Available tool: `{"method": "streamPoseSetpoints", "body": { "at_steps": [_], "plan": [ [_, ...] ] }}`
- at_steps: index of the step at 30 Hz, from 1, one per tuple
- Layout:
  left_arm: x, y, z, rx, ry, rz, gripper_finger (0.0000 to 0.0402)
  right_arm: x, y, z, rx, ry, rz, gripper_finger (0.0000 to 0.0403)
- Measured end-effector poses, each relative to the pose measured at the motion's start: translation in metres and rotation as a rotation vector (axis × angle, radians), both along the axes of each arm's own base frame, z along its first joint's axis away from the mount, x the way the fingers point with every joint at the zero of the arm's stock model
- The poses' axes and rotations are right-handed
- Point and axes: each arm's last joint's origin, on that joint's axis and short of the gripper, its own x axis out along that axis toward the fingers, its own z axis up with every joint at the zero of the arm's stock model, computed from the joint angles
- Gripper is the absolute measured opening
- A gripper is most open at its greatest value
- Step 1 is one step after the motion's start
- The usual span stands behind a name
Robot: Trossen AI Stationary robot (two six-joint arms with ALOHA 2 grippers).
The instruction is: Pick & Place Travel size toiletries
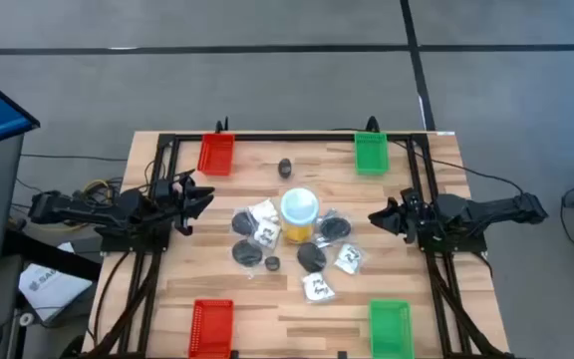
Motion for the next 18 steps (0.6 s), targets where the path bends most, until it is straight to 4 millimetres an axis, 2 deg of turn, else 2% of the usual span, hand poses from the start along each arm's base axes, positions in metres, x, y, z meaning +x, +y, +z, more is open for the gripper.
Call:
{"method": "streamPoseSetpoints", "body": {
  "at_steps": [8, 18],
  "plan": [
    [-0.0003, 0.0000, 0.0008, -0.001, -0.009, 0.000, 0.0106, 0.0000, 0.0000, 0.0001, -0.135, -0.003, -0.001, 0.0119],
    [0.0002, 0.0000, 0.0007, -0.001, -0.007, 0.000, 0.0106, 0.0000, 0.0001, 0.0000, -0.145, -0.003, 0.000, 0.0119]
  ]
}}
